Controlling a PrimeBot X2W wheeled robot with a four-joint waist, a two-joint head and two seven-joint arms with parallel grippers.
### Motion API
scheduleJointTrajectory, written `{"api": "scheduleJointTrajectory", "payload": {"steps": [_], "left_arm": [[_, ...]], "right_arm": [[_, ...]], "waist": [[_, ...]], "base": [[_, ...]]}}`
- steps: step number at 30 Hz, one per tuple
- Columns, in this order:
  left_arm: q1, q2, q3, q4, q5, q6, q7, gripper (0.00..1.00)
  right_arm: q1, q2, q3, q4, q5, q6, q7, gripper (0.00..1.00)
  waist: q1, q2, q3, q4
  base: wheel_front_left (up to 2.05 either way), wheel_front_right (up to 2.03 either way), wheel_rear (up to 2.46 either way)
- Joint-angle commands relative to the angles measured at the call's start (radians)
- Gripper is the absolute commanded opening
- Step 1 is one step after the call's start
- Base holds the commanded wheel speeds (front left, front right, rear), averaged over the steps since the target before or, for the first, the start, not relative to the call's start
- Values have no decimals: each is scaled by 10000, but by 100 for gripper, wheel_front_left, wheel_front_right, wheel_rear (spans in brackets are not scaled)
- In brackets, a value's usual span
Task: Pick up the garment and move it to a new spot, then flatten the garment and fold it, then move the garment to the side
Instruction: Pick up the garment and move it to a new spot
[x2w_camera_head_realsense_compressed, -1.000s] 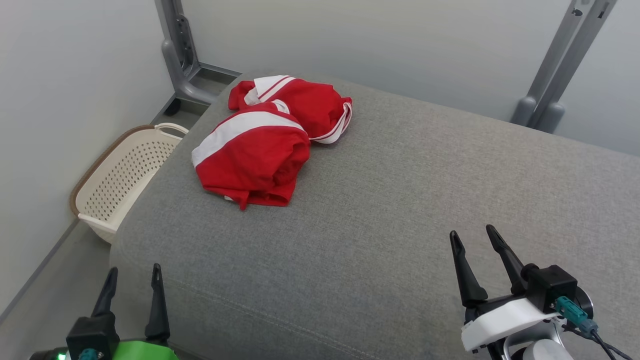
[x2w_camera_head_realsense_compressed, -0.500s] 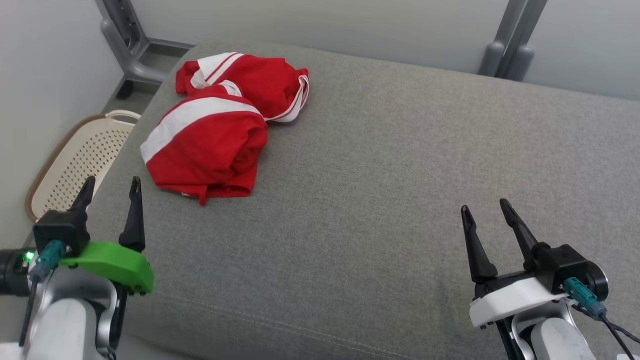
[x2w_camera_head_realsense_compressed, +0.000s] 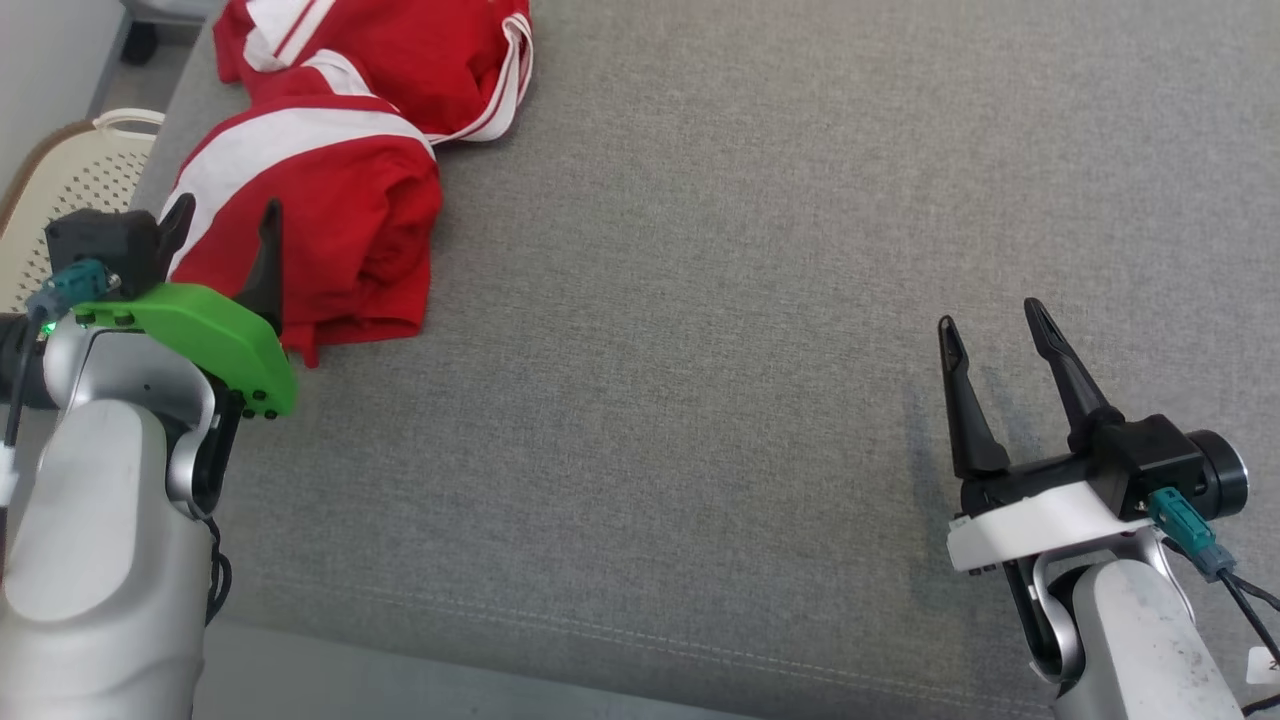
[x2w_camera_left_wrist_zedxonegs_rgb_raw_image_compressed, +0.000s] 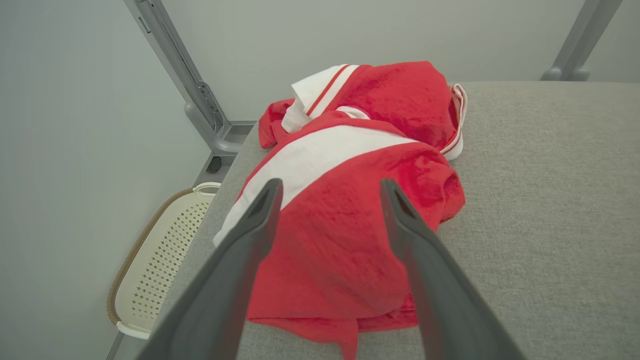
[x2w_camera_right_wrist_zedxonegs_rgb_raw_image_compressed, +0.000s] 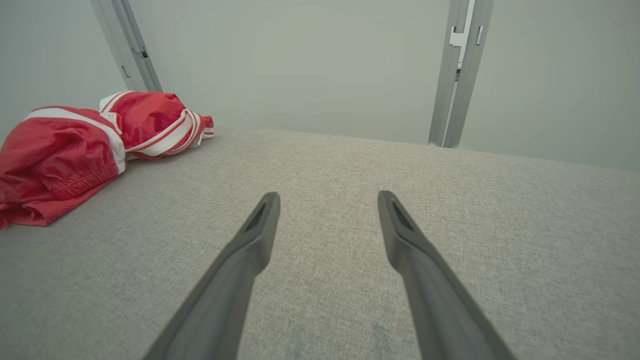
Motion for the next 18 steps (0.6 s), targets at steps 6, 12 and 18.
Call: {"api": "scheduleJointTrajectory", "payload": {"steps": [6, 12, 18], "left_arm": [[-1334, 275, -370, 1586, -335, -113, 310, 100], [-2045, 514, -587, 2668, -398, -142, 390, 100], [-2616, 626, -770, 3910, -362, -134, 358, 100]], "right_arm": [[-468, -51, 95, -169, -200, 1, -34, 100], [-658, -51, 126, -243, -270, 1, -34, 100], [-824, -50, 235, -222, -284, 1, -34, 100]], "waist": [[-1, 0, 1582, -649], [-1, 0, 1952, -789], [-1, 0, 2233, -907]], "base": [[0, 0, 0], [0, 0, 0], [0, 0, 0]]}}
